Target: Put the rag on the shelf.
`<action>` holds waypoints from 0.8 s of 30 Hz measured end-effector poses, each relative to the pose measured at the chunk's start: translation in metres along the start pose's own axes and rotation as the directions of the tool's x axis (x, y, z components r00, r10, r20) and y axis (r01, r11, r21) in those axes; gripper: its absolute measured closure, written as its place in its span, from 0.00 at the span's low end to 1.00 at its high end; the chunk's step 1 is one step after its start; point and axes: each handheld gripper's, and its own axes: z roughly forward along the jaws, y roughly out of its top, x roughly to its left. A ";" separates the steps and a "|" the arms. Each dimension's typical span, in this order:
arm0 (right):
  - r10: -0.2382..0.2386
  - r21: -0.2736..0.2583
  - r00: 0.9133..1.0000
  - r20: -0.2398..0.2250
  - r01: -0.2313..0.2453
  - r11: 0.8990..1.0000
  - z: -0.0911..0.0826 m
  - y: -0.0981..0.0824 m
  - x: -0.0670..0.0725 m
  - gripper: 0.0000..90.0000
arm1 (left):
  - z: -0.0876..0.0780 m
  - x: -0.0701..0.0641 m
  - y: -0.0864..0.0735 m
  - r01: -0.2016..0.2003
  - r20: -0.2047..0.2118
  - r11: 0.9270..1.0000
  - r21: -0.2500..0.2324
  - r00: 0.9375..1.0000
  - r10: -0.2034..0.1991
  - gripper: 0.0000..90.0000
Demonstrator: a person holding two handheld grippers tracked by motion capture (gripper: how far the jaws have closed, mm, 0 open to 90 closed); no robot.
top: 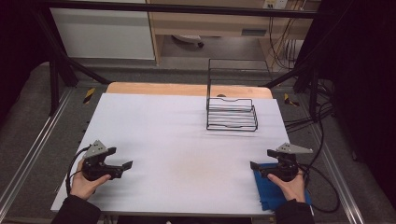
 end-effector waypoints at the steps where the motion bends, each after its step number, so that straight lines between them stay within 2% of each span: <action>1: -0.002 0.001 1.000 0.001 0.002 1.000 0.000 0.000 0.000 0.02 | 0.000 0.000 0.000 -0.001 -0.002 1.000 0.002 1.000 0.001 0.09; 9: -0.007 0.022 1.000 0.020 0.006 1.000 0.000 0.000 0.001 0.05 | 0.000 0.000 -0.002 0.007 -0.009 1.000 0.003 1.000 -0.007 0.09; 13: -0.005 0.047 1.000 0.029 0.004 0.999 0.000 0.001 0.003 0.09 | 0.000 0.000 -0.002 0.003 -0.014 1.000 0.004 1.000 -0.003 0.09; 14: -0.004 0.052 1.000 0.028 0.003 0.999 0.000 0.001 0.004 0.14 | 0.000 0.000 -0.002 0.001 -0.015 1.000 0.007 1.000 -0.001 0.09; 19: -0.001 0.080 0.999 0.039 -0.002 0.997 0.000 -0.001 0.010 0.17 | 0.000 0.000 -0.002 0.000 -0.019 1.000 0.005 1.000 0.000 0.09; 20: -0.019 0.107 0.999 0.045 0.014 0.994 0.001 -0.003 0.012 0.21 | 0.000 0.000 -0.002 -0.001 -0.019 1.000 0.009 1.000 0.002 0.09; 22: -0.022 0.121 0.998 0.055 0.015 0.993 0.001 -0.004 0.013 0.24 | 0.001 0.000 -0.002 -0.003 -0.020 1.000 0.010 1.000 0.003 0.09; 24: -0.024 0.147 0.998 0.060 0.015 0.989 0.001 -0.005 0.016 0.36 | 0.001 0.000 -0.003 -0.002 -0.020 1.000 0.012 1.000 0.002 0.09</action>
